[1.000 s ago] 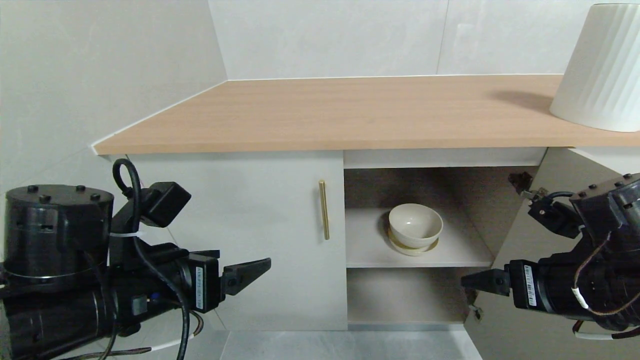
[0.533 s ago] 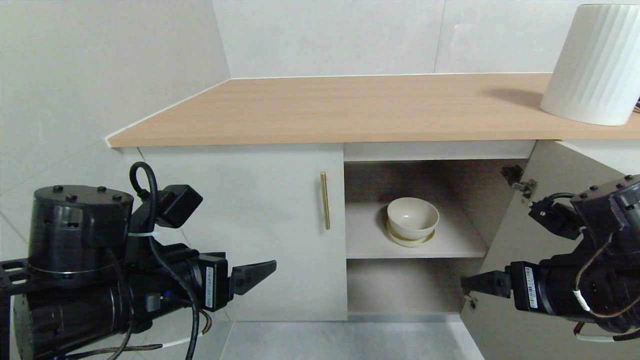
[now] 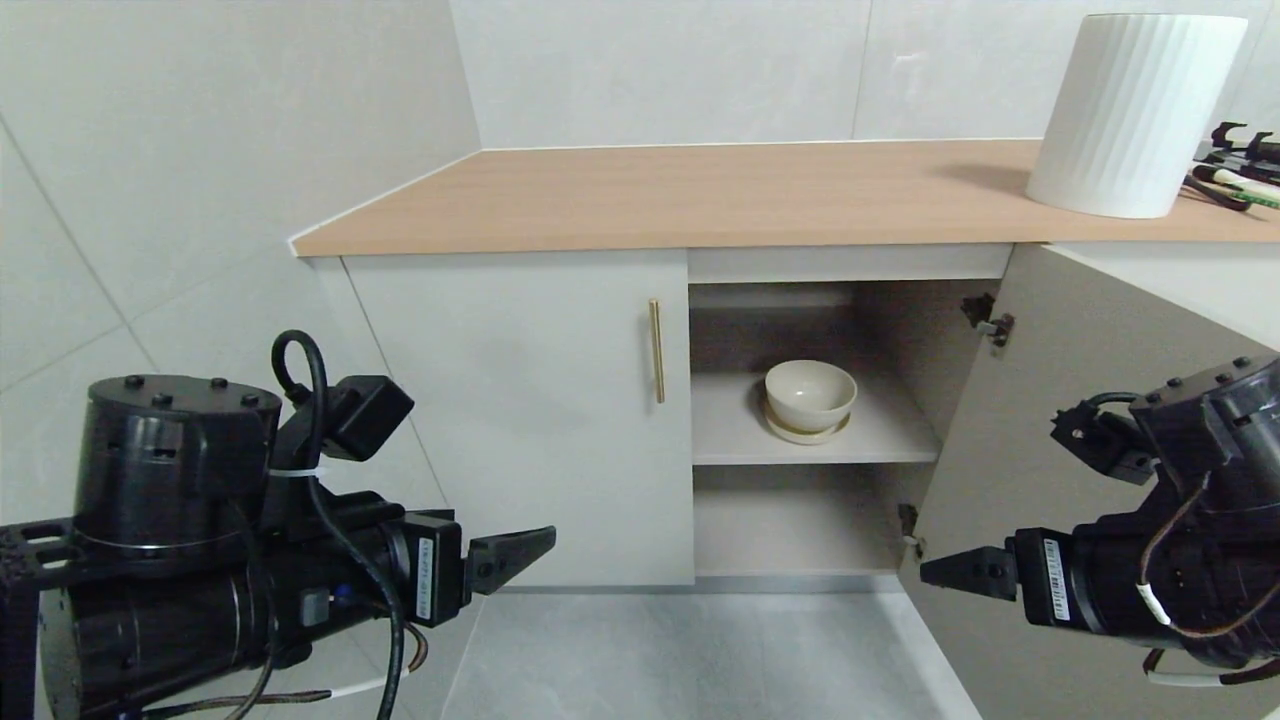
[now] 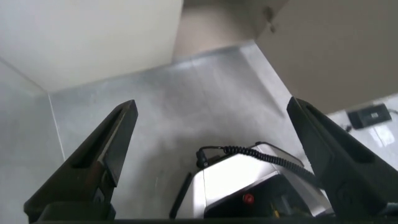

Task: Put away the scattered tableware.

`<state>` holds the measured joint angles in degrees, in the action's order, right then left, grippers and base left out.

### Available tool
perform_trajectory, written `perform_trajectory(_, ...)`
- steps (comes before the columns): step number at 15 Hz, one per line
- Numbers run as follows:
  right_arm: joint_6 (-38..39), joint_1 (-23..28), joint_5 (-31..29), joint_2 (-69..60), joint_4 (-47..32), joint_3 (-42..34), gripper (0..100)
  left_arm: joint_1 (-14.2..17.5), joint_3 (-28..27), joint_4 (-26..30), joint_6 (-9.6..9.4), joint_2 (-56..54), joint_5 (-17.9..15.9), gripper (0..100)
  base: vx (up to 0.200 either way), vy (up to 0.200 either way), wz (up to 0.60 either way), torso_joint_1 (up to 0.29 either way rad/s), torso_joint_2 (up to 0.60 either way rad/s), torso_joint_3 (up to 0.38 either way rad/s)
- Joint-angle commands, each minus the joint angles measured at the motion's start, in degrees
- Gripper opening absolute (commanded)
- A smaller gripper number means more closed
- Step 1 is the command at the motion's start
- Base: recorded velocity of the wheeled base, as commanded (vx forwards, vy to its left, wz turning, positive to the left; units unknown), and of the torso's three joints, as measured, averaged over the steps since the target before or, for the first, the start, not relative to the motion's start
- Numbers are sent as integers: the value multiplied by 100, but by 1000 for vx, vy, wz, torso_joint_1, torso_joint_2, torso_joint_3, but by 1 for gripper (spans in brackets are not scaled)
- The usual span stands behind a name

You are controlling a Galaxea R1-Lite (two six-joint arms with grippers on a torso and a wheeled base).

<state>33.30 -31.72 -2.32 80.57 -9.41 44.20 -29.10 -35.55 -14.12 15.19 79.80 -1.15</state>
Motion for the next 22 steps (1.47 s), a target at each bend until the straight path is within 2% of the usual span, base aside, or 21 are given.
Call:
perform_trajectory(1, 1, -1, 3, 38, 1, -8, 100, -8, -5, -3, 2, 36, 0, 100, -200, 0, 0, -2, 7, -2)
perform_trajectory(7, 1, -1, -6, 38, -8, -17, 100, -17, 4, -3, 2, 36, -8, 100, -200, 0, 0, 2, 5, 2)
perform_trajectory(11, -61, 8, -50, -507, -96, -35, 100, -17, -14, -3, 2, -17, 9, 100, 0, 0, 0, 0, 0, 0)
perform_trajectory(13, -333, 8, -50, -762, -421, -17, 100, -17, -5, -3, -7, -35, 18, 100, 0, 0, 0, 0, 0, 0)
perform_trajectory(20, -377, 8, -6, -920, -430, -263, 100, -17, 13, -3, -34, -17, 27, 100, 0, 0, 0, 0, 0, 0)
perform_trajectory(22, -377, -1, -23, -929, -439, -281, 100, -17, 13, -3, -34, 1, 35, 100, 0, -200, 0, 7, 5, 5)
